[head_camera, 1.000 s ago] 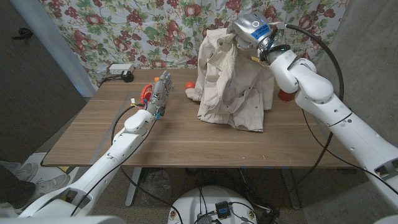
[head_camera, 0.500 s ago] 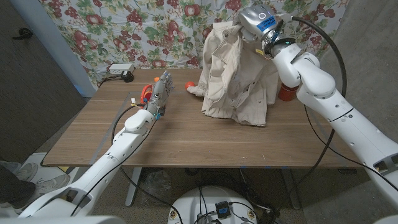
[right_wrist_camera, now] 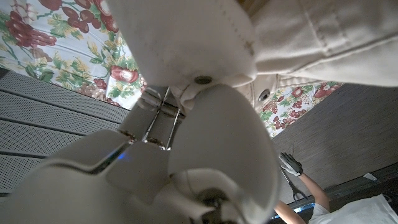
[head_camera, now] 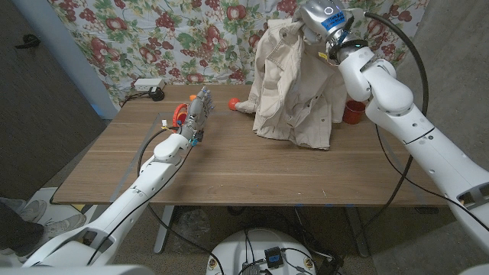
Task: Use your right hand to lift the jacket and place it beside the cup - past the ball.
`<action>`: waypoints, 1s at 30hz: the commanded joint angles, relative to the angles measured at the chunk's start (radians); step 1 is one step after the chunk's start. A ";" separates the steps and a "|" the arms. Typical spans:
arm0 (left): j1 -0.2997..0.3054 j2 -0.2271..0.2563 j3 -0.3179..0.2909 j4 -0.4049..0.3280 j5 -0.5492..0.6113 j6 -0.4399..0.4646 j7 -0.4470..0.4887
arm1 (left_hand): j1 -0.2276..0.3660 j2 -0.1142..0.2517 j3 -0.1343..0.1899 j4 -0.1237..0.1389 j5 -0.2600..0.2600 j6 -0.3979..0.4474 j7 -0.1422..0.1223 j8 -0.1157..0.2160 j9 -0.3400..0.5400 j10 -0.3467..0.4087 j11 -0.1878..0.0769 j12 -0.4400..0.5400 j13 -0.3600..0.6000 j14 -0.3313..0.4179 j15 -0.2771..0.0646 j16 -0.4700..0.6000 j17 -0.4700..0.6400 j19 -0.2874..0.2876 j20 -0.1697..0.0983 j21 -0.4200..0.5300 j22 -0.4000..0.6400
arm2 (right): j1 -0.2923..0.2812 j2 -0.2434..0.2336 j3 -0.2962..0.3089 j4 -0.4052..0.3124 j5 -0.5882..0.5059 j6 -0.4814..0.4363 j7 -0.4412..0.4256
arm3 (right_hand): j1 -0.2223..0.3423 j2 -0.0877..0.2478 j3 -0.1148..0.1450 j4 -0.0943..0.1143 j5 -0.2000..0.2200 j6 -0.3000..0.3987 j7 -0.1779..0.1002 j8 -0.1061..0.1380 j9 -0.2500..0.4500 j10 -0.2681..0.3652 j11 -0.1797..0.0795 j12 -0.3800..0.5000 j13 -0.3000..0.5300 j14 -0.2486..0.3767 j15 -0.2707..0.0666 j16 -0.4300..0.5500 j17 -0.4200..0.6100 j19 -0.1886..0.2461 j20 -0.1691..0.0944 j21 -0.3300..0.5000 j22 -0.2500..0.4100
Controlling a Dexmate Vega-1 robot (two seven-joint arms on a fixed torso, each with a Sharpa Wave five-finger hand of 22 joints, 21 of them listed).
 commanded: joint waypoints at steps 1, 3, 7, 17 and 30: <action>-0.012 -0.004 0.003 0.017 0.002 -0.003 -0.004 | 0.002 0.125 -0.002 0.002 0.007 -0.214 0.001 0.000 0.005 -0.243 0.002 0.000 0.006 -0.241 0.002 0.005 0.003 -0.126 0.000 -0.002 0.002 | 0.034 0.007 -0.013 0.033 -0.017 -0.035 -0.012 | 0.020 0.003 -0.004 0.001 0.007 0.044 0.034 -0.004 0.002 0.013 -0.001 0.000 0.006 0.041 -0.123 -0.004 0.003 -0.004 -0.096 0.007 -0.001; -0.015 -0.006 0.004 0.021 -0.001 0.001 -0.005 | 0.002 0.125 -0.002 0.002 0.007 -0.214 0.000 0.000 0.005 -0.244 0.002 0.000 0.006 -0.241 0.002 0.005 0.003 -0.126 0.000 -0.002 0.002 | 0.040 0.009 -0.014 0.039 -0.017 -0.041 -0.013 | 0.020 0.003 -0.004 0.001 0.007 0.045 0.034 -0.005 0.002 0.014 0.000 0.000 0.006 0.042 -0.122 -0.006 0.003 -0.004 -0.096 0.009 -0.002; -0.021 -0.010 0.007 0.029 0.004 -0.004 -0.003 | 0.002 0.125 -0.002 0.002 0.007 -0.214 0.001 0.000 0.005 -0.243 0.003 0.000 0.006 -0.241 0.001 0.005 0.003 -0.126 0.000 -0.002 0.002 | 0.051 0.010 -0.017 0.049 -0.023 -0.054 -0.026 | 0.021 0.004 -0.005 0.001 0.007 0.045 0.034 -0.005 0.002 0.014 -0.003 0.000 0.007 0.043 -0.122 -0.007 0.005 -0.004 -0.096 0.012 -0.003; -0.034 -0.016 0.013 0.047 0.006 -0.004 -0.007 | 0.002 0.125 -0.002 0.002 0.007 -0.215 0.001 0.000 0.005 -0.244 0.002 0.000 0.006 -0.241 0.002 0.005 0.003 -0.126 0.000 -0.002 0.002 | 0.076 0.001 -0.022 0.062 -0.037 -0.078 -0.024 | 0.020 0.003 -0.006 0.002 0.007 0.046 0.032 -0.007 0.003 0.015 -0.002 -0.001 0.007 0.046 -0.123 -0.012 0.005 -0.006 -0.096 0.018 -0.006; -0.049 -0.023 0.017 0.067 0.007 -0.007 -0.011 | 0.002 0.125 -0.003 0.002 0.007 -0.214 0.001 0.000 0.005 -0.245 0.002 0.000 0.006 -0.242 0.002 0.005 0.003 -0.127 0.000 -0.003 0.002 | 0.104 -0.005 -0.020 0.085 -0.049 -0.114 -0.040 | 0.022 0.002 -0.008 0.002 0.007 0.046 0.033 -0.009 0.003 0.018 -0.002 -0.002 0.009 0.048 -0.122 -0.017 0.010 -0.010 -0.097 0.025 -0.009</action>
